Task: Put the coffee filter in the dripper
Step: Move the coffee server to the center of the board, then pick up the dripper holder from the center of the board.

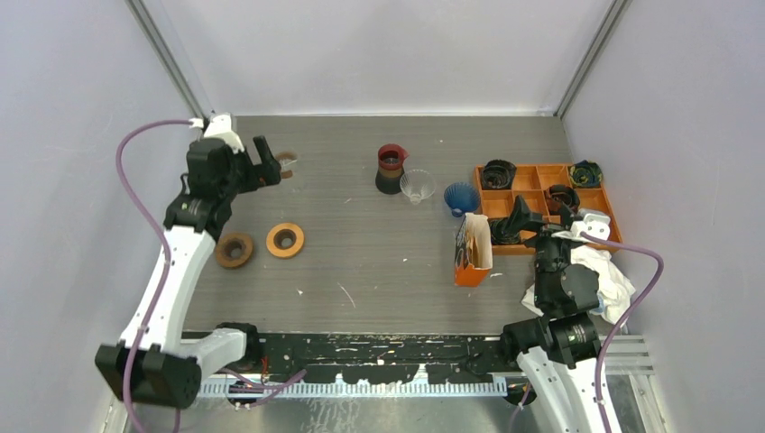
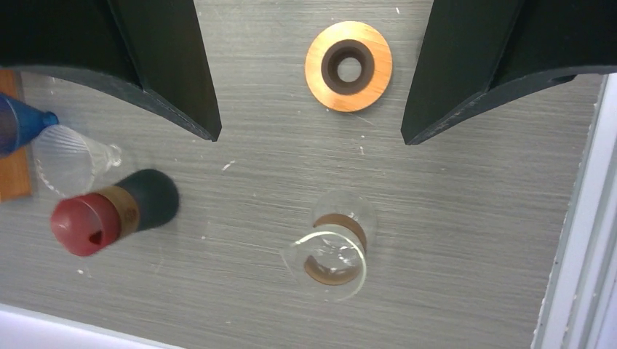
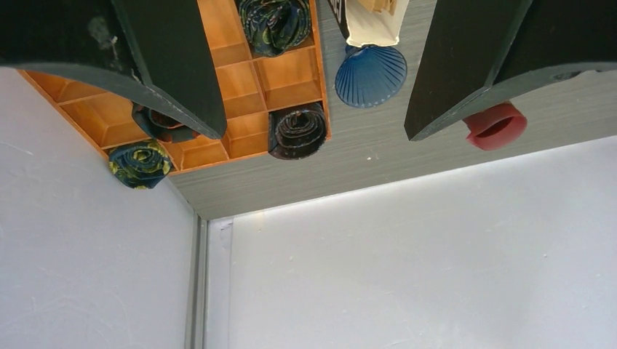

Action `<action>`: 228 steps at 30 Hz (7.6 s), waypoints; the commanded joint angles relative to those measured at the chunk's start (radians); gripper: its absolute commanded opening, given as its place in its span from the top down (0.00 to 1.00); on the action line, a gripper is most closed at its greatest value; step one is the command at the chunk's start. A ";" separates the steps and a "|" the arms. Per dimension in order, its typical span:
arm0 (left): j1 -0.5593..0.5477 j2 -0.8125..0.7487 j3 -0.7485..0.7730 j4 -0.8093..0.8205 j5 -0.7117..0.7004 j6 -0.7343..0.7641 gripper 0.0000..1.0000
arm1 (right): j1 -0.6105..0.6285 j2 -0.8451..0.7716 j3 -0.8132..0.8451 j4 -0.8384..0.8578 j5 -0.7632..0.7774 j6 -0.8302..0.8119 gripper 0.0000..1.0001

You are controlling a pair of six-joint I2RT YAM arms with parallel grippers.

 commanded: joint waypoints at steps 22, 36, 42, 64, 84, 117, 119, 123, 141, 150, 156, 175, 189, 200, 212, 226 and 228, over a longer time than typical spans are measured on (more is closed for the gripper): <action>0.206 0.856 0.764 -0.371 0.299 0.122 0.40 | 0.039 -0.042 -0.025 0.059 -0.046 -0.039 0.00; 0.204 1.029 0.878 -0.429 0.348 0.120 0.63 | 0.040 -0.026 -0.027 0.062 -0.037 -0.050 0.00; 0.187 1.032 0.879 -0.438 0.340 0.130 0.72 | 0.041 -0.024 -0.030 0.061 -0.032 -0.051 0.00; 0.018 0.757 0.636 -0.507 0.112 -0.184 1.00 | 0.041 -0.061 -0.028 0.056 -0.025 -0.043 0.00; -0.421 0.406 0.312 -0.520 -0.306 -0.483 1.00 | 0.051 -0.064 -0.027 0.051 -0.039 -0.036 0.00; -0.509 0.533 0.222 -0.423 -0.412 -0.764 0.89 | 0.060 -0.065 -0.030 0.049 -0.036 -0.041 0.00; -0.510 0.525 0.228 -0.421 -0.415 -0.753 0.86 | 0.059 -0.064 -0.029 0.049 -0.036 -0.040 0.00; -0.510 0.505 0.233 -0.418 -0.426 -0.742 0.72 | 0.060 -0.060 -0.028 0.049 -0.041 -0.040 0.00; -0.424 0.189 0.139 -0.403 -0.441 -0.593 0.01 | 0.060 -0.038 -0.026 0.046 -0.060 -0.046 0.00; -0.280 0.060 0.030 -0.411 -0.363 -0.490 0.01 | 0.061 -0.019 -0.026 0.047 -0.066 -0.047 0.00; -0.153 0.018 -0.087 -0.335 -0.243 -0.484 0.01 | 0.067 -0.009 -0.025 0.049 -0.071 -0.045 0.00; 0.068 0.204 -0.221 -0.242 -0.066 -0.468 0.05 | 0.068 -0.008 -0.027 0.049 -0.065 -0.048 0.00; 0.085 0.451 -0.175 -0.183 -0.075 -0.460 0.30 | 0.068 -0.012 -0.029 0.048 -0.062 -0.049 0.00; 0.085 0.496 -0.190 -0.152 -0.053 -0.442 0.56 | 0.068 -0.012 -0.030 0.050 -0.064 -0.048 0.00; 0.085 0.382 -0.122 -0.252 -0.067 -0.393 0.73 | 0.068 -0.011 -0.028 0.050 -0.067 -0.050 0.00; 0.071 0.272 0.107 -0.487 -0.016 -0.273 0.74 | 0.068 -0.012 -0.027 0.054 -0.077 -0.050 0.00; 0.062 0.271 0.142 -0.508 0.008 -0.263 0.74 | 0.068 -0.012 -0.027 0.055 -0.076 -0.051 0.00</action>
